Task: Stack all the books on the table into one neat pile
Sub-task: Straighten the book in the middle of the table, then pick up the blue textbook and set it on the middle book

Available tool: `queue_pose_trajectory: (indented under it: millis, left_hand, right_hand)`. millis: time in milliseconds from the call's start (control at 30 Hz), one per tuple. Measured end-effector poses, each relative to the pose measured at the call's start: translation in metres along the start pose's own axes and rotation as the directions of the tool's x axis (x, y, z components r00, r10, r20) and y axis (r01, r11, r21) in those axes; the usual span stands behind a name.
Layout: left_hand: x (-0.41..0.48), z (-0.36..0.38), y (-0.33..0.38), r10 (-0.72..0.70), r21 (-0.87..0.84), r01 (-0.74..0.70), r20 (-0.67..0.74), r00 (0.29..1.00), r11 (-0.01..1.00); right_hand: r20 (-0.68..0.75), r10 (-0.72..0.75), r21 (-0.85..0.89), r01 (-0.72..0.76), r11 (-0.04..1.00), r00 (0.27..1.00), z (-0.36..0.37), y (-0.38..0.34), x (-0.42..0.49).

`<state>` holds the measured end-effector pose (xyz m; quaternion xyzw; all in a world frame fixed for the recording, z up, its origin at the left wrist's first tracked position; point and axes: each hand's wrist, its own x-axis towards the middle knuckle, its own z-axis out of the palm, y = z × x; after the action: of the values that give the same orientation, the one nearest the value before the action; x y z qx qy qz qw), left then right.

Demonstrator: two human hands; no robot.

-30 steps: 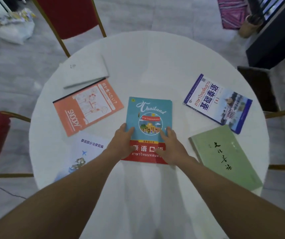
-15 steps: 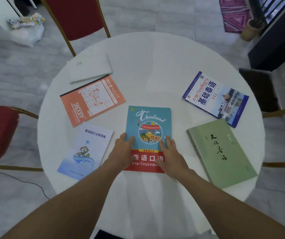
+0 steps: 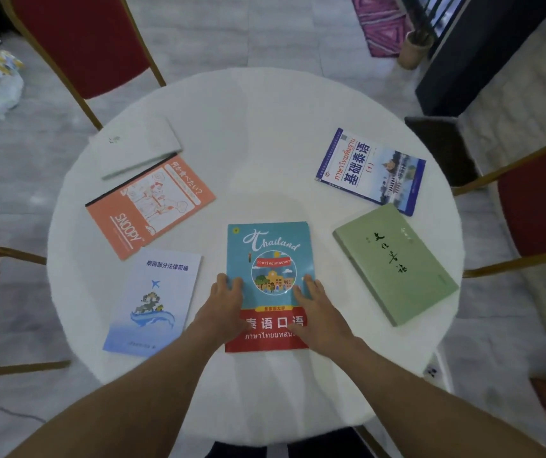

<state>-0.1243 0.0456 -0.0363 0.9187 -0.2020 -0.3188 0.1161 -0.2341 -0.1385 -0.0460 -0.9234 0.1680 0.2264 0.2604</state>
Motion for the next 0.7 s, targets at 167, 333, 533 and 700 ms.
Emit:
queue_pose_trajectory:
  millis: [167, 333, 533, 700]
  left_hand:
    - [0.019, -0.023, 0.018, 0.099, 0.082, -0.099, 0.005, 0.995, 0.992]
    - [0.058, -0.047, 0.073, 0.118, -0.01, -0.118, 0.002, 0.993, 0.993]
    - [0.123, -0.063, 0.157, 0.053, -0.126, -0.05, 0.02, 0.998, 0.991]
    - [0.182, -0.066, 0.213, -0.014, -0.17, 0.032, 0.104, 0.995, 0.985]
  right_hand:
    - [-0.053, -0.017, 0.106, 0.023, 0.994, 0.998, -0.024, 0.01, 0.006]
    - [-0.222, 0.015, 0.127, 0.014, 0.992, 0.975, -0.075, 0.043, 0.03]
    - [-0.356, 0.097, 0.219, -0.018, 0.976, 0.93, -0.146, 0.104, 0.088]
    - [-0.379, 0.119, 0.246, -0.024, 0.969, 0.918, -0.195, 0.156, 0.144]
